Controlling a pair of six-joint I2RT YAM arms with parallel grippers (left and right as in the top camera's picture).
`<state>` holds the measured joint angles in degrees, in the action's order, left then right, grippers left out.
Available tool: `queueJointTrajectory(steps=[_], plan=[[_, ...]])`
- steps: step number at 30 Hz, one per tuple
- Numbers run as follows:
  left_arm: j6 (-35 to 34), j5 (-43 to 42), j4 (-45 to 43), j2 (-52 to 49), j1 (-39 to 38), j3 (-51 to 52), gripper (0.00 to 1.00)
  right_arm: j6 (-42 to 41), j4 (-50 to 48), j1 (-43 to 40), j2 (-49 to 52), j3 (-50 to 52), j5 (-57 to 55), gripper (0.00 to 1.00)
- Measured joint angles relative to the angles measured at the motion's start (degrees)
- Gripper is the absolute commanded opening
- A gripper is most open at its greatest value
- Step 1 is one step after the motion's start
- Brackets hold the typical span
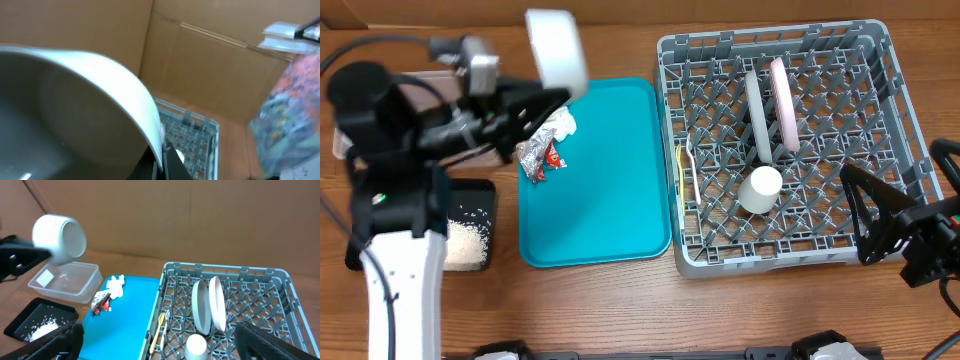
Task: Sort waste into correct bins and load items into the dishwasher rack
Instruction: 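Lift the emptied bowl with the left gripper toward the rack, then lower the bowl into the rack's back left beside the plates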
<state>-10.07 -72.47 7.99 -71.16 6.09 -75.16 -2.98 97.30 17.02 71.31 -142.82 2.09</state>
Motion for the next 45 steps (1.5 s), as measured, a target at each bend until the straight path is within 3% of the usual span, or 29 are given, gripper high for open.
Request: queueJointTrajectory(steps=[8, 15, 25, 34, 45], plan=[[-19.1, 4.3, -19.2, -14.1, -9.4, -0.2, 0.04, 0.0, 0.0, 0.0, 0.0, 0.0, 0.0, 1.0], [-35.1, 5.0, -47.7, -31.8, -17.7, 0.1, 0.04, 0.0, 0.0, 0.0, 0.0, 0.0, 0.0, 1.0], [-58.3, 8.9, -81.3, -51.4, -21.8, 0.1, 0.04, 0.0, 0.0, 0.0, 0.0, 0.0, 0.0, 1.0], [-68.8, 12.0, -90.7, -60.8, -25.0, 0.1, 0.04, 0.0, 0.0, 0.0, 0.0, 0.0, 0.0, 1.0], [-69.9, 13.1, -88.9, -62.1, -26.6, 0.1, 0.04, 0.0, 0.0, 0.0, 0.0, 0.0, 0.0, 1.0]])
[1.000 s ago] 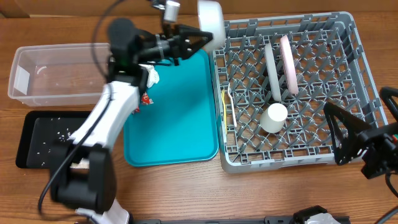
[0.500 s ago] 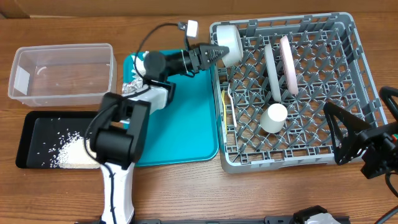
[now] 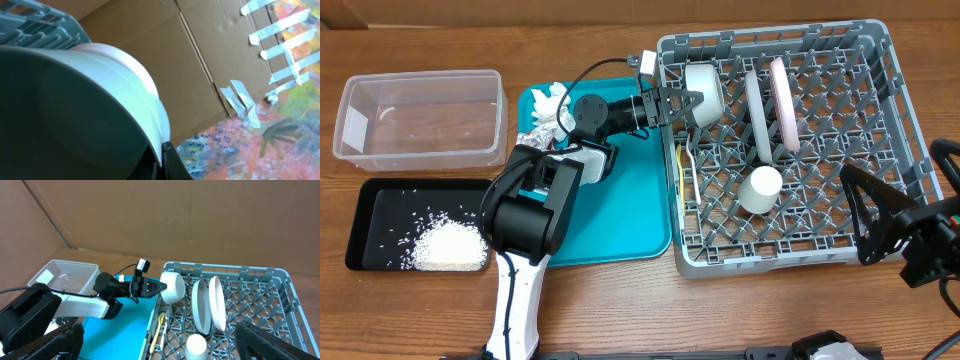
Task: Sort waste into correct bins and load items into the dishwasher rack
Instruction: 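Lower the bowl into the rack's back left beside the plates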
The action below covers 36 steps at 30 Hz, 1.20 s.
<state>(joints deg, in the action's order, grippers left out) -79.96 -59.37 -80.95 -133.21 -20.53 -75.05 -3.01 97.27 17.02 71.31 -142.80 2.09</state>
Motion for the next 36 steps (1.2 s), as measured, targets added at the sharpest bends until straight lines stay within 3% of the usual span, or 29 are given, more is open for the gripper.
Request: queueJointTrajectory(steps=[10, 14, 18, 21, 22, 23, 24, 36], plan=[[1.0, 0.1, 6.5, 0.0, 0.0, 0.0, 0.05, 0.0, 0.0, 0.0, 0.0, 0.0, 0.0, 1.0], [1.9, 0.0, 8.4, 0.0, 0.0, 0.0, 0.12, 0.0, 0.0, 0.0, 0.0, 0.0, 0.0, 1.0], [2.4, 0.0, 8.6, 0.0, 0.0, 0.0, 0.33, 0.0, 0.0, 0.0, 0.0, 0.0, 0.0, 1.0], [2.4, -0.8, 8.6, 0.0, 0.0, 0.0, 0.56, 0.0, 0.0, 0.0, 0.0, 0.0, 0.0, 1.0], [2.6, -1.2, 8.5, 0.0, 0.0, 0.0, 0.67, 0.0, 0.0, 0.0, 0.0, 0.0, 0.0, 1.0], [2.6, -1.6, 8.6, 0.0, 0.0, 0.0, 0.88, 0.0, 0.0, 0.0, 0.0, 0.0, 0.0, 1.0], [2.5, -2.1, 8.5, 0.0, 0.0, 0.0, 1.0, 0.0, 0.0, 0.0, 0.0, 0.0, 0.0, 1.0], [-1.6, -6.9, 3.8, 0.4, 1.7, -0.4, 1.0, 0.0, 0.0, 0.0, 0.0, 0.0, 0.0, 1.0]])
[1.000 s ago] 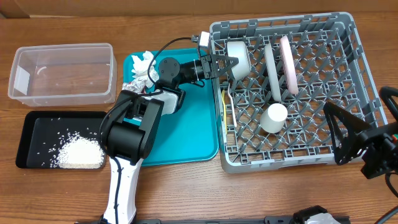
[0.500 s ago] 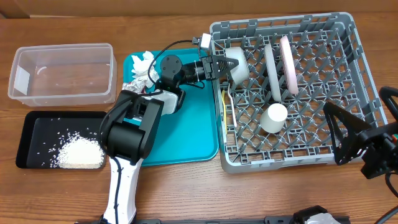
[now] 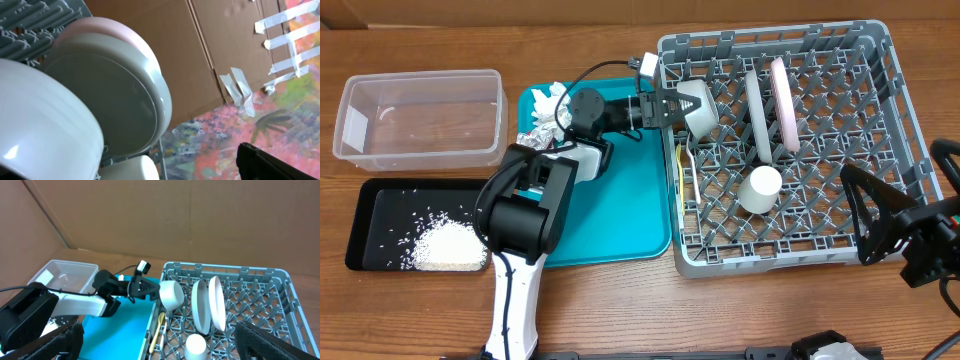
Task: Sort waste into correct bins and load items into the dishwasher rack
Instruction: 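Lower the bowl into the rack's back left beside the plates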
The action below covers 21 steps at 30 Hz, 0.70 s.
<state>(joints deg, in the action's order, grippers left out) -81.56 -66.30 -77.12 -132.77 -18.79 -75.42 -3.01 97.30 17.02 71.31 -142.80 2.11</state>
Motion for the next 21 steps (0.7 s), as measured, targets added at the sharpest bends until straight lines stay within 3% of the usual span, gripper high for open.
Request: queueJointTrajectory(steps=[8, 16, 21], plan=[[-5.8, -1.4, -1.3, 0.0, 1.8, 0.0, 1.0, 0.0, 0.0, 0.0, 0.0, 0.0, 0.0, 1.0], [-6.8, -3.6, 8.3, 0.0, 2.0, 0.0, 1.0, 0.0, 0.0, 0.0, 0.0, 0.0, 0.0, 1.0], [-6.8, -5.0, 8.6, 0.0, 2.1, 0.0, 1.0, 0.0, 0.0, 0.0, 0.0, 0.0, 0.0, 1.0]])
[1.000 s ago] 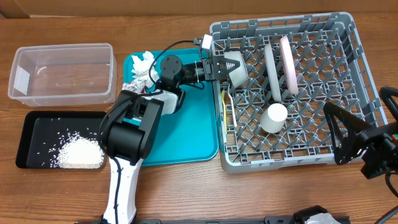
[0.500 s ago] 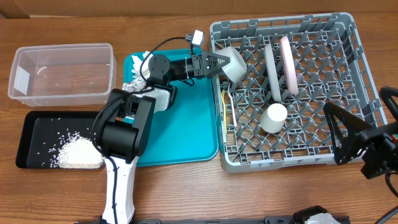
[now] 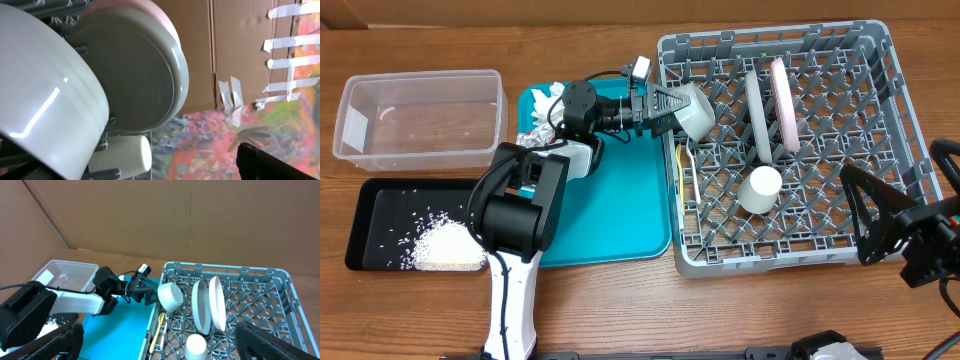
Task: Sort waste into correct bins and load items into the dishwasher rack
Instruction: 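Lower the bowl into the rack's back left beside the plates, then open the left gripper, release the bowl and move to the teal tray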
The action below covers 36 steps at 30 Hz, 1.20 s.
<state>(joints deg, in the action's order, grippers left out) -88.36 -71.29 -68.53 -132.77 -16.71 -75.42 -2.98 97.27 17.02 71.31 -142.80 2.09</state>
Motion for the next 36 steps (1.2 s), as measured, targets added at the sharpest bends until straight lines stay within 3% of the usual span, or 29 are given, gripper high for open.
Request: queueJointTrajectory(steps=[25, 32, 36], plan=[[-0.1, -3.8, 4.0, 1.6, 8.8, 0.0, 1.0, 0.0, 0.0, 0.0, 0.0, 0.0, 0.0, 1.0], [0.6, -4.0, 5.3, 14.7, 14.9, 0.1, 0.99, 0.0, 0.0, 0.0, 0.0, 0.0, 0.0, 1.0], [5.2, -4.0, 14.3, 26.7, 18.8, 0.0, 1.0, 0.0, 0.0, 0.0, 0.0, 0.0, 0.0, 1.0]])
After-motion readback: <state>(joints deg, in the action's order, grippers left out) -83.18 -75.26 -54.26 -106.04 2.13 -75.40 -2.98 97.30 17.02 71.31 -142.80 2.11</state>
